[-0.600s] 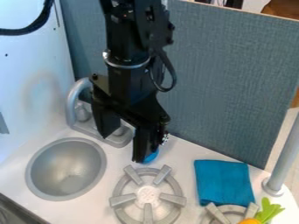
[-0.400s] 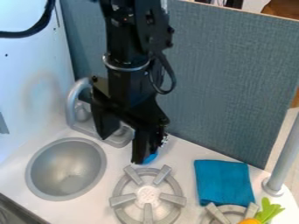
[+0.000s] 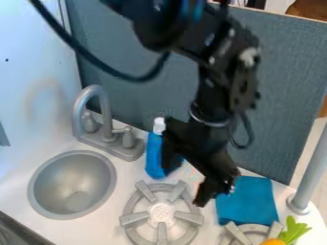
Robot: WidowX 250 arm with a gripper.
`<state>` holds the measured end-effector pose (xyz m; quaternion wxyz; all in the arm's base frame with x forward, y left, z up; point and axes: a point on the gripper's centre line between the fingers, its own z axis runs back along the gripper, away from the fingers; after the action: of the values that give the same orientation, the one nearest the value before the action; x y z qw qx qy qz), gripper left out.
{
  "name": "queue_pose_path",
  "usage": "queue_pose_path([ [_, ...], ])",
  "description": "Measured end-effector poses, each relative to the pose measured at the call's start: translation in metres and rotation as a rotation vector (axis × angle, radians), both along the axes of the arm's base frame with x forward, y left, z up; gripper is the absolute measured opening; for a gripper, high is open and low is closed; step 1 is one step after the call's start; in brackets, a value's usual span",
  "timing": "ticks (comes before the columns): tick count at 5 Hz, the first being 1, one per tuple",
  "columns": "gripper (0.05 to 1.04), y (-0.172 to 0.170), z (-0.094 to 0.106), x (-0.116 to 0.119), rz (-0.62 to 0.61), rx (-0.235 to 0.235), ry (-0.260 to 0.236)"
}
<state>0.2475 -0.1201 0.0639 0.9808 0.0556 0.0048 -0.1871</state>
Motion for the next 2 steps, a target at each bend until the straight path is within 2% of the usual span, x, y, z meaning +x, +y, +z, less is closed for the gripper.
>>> queue_pose_path([
  [1,1.010,-0.025,-0.028,0.011,-0.029,0.035,-0.016],
  [2,1.010,-0.042,-0.044,0.017,0.030,0.026,-0.101],
])
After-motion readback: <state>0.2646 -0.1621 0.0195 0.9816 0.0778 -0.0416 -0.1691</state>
